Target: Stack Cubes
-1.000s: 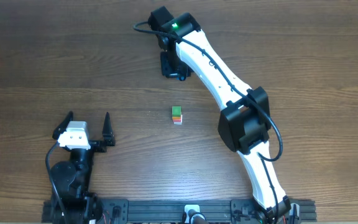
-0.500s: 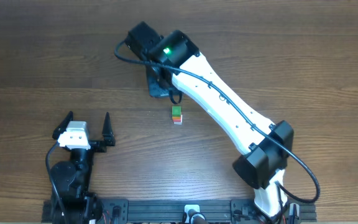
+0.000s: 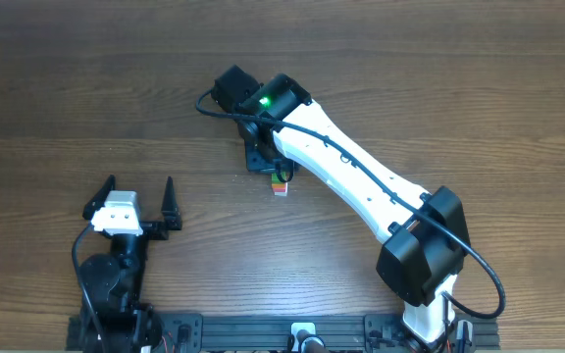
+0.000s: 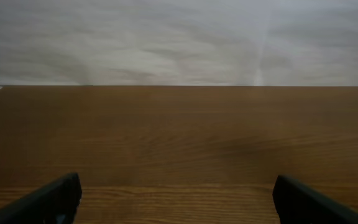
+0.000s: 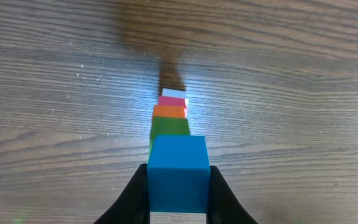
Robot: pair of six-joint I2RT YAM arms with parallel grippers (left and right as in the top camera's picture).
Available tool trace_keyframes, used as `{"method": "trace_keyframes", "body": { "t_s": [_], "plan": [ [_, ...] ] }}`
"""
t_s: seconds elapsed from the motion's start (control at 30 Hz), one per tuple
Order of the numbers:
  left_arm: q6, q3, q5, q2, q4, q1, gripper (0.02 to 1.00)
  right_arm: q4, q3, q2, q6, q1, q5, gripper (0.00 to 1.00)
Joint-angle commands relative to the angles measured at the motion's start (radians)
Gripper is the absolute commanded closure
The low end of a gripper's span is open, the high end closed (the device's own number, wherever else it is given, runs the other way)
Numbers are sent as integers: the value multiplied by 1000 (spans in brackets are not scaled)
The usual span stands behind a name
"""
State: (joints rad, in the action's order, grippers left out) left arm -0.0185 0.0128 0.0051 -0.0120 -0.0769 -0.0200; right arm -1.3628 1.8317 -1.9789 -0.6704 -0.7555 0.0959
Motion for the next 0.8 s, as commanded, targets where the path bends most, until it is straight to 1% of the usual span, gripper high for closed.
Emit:
{"method": "trace_keyframes", "body": {
  "t_s": [0.03,0.37,0.8],
  "plan": [
    [15,-7,13,5,2,5,18,4,-7,38,-34,-8,-22,989],
    [15,-7,13,6,2,5,20,26,-22,38,-58,-11,-66,989],
    [15,-7,13,5,2,5,18,43,-44,50,-66,2,-73,987]
  ]
}}
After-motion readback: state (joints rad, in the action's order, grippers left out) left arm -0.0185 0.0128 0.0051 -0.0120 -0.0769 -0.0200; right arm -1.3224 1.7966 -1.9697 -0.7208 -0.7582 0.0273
